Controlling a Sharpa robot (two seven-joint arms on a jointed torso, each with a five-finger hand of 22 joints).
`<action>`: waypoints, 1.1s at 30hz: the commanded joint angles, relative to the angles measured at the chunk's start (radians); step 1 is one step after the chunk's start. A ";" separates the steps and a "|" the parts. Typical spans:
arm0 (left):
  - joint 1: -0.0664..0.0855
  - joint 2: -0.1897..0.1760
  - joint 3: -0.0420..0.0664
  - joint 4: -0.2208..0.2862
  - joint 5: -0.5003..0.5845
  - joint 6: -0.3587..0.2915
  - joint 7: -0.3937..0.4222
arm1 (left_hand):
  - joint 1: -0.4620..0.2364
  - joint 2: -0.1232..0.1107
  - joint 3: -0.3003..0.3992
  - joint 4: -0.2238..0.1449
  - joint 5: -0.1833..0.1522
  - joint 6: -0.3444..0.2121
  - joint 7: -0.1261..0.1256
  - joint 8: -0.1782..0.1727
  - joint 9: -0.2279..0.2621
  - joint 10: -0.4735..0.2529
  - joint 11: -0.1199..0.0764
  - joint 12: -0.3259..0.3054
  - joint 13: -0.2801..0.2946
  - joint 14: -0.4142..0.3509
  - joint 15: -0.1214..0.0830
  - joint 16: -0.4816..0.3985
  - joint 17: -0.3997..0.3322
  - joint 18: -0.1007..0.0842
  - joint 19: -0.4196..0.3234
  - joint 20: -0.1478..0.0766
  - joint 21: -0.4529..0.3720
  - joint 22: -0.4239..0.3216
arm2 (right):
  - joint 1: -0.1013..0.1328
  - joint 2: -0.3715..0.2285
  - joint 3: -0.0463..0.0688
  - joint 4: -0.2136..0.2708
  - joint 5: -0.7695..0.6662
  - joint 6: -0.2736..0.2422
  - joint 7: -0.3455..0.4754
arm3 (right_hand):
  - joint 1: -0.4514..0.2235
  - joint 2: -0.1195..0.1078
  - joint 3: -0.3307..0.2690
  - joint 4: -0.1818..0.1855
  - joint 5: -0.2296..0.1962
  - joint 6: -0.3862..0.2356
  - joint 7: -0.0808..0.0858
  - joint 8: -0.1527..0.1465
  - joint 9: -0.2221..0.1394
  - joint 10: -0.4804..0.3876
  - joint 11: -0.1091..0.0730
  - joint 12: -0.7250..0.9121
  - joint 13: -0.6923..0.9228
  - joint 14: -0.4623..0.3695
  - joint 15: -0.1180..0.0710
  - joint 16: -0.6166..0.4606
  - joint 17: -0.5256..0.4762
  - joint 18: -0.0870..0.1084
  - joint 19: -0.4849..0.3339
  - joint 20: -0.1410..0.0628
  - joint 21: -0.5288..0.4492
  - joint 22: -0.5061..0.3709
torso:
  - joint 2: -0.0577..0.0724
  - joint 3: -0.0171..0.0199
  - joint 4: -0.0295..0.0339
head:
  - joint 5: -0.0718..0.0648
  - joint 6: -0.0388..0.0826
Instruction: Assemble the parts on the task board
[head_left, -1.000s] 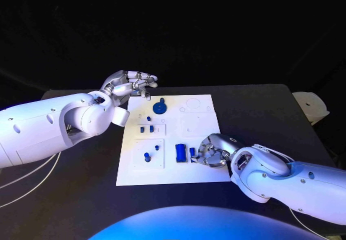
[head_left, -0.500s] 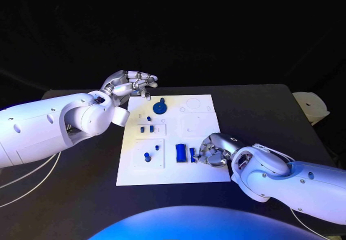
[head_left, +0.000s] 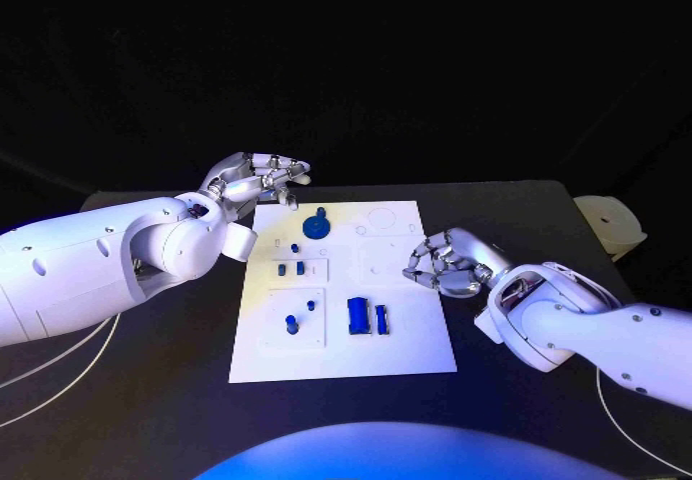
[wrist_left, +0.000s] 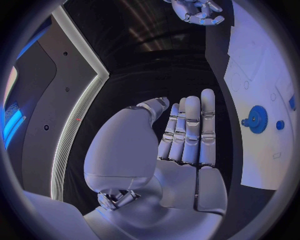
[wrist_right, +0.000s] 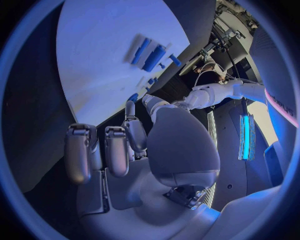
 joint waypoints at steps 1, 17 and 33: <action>-0.003 0.017 -0.001 -0.022 0.027 0.030 0.047 | -0.014 -0.009 -0.007 0.010 0.002 -0.008 0.001 0.003 -0.002 -0.008 -0.002 0.007 0.001 -0.006 0.003 0.001 -0.001 0.014 0.003 0.006 -0.006 -0.003 | 0.021 0.009 0.001 -0.056 0.389 -0.019 0.265 | 0.032 0.000 -0.004 -0.001 -0.010 -0.035 0.017 -0.018 -0.003 -0.164 0.019 -0.279 -0.114 -0.034 0.020 -0.138 -0.139 0.060 -0.088 0.017 -0.315 0.074 | -0.027 -0.0163 -0.0013 | -0.008 0.028; -0.045 0.168 -0.002 -0.277 0.130 0.013 0.173 | 0.059 -0.013 -0.114 0.087 -0.009 -0.126 -0.017 -0.008 -0.034 -0.114 0.076 -0.133 -0.097 -0.272 0.116 -0.694 -0.246 0.011 -0.183 0.148 -0.620 -0.409 | 0.110 0.184 0.015 -0.488 0.959 0.156 0.481 | 0.100 -0.010 0.101 0.001 -0.088 -0.107 0.089 -0.134 -0.137 -0.350 0.117 -0.903 -0.888 -0.478 0.144 -1.036 -0.784 0.136 -0.417 0.143 -1.262 -0.639 | -0.099 -0.0329 0.0078 | -0.011 0.157; -0.073 0.186 0.009 -0.234 0.101 -0.122 0.144 | -1.361 0.163 -0.469 -0.146 -0.256 -0.923 -0.189 -0.225 -0.278 -1.061 -0.122 -0.308 -0.161 -1.081 -0.045 -1.153 -0.426 -0.170 -0.969 -0.136 -0.854 -0.616 | 0.056 0.190 0.060 -0.404 0.994 0.001 0.518 | -1.269 0.172 -0.305 -0.273 -0.258 -0.926 -0.101 -0.384 -0.621 -1.345 -0.020 -1.122 -1.305 -1.467 0.053 -1.454 -1.304 -0.044 -1.462 -0.051 -1.322 -1.308 | -0.098 -0.0038 0.0710 | -0.032 0.218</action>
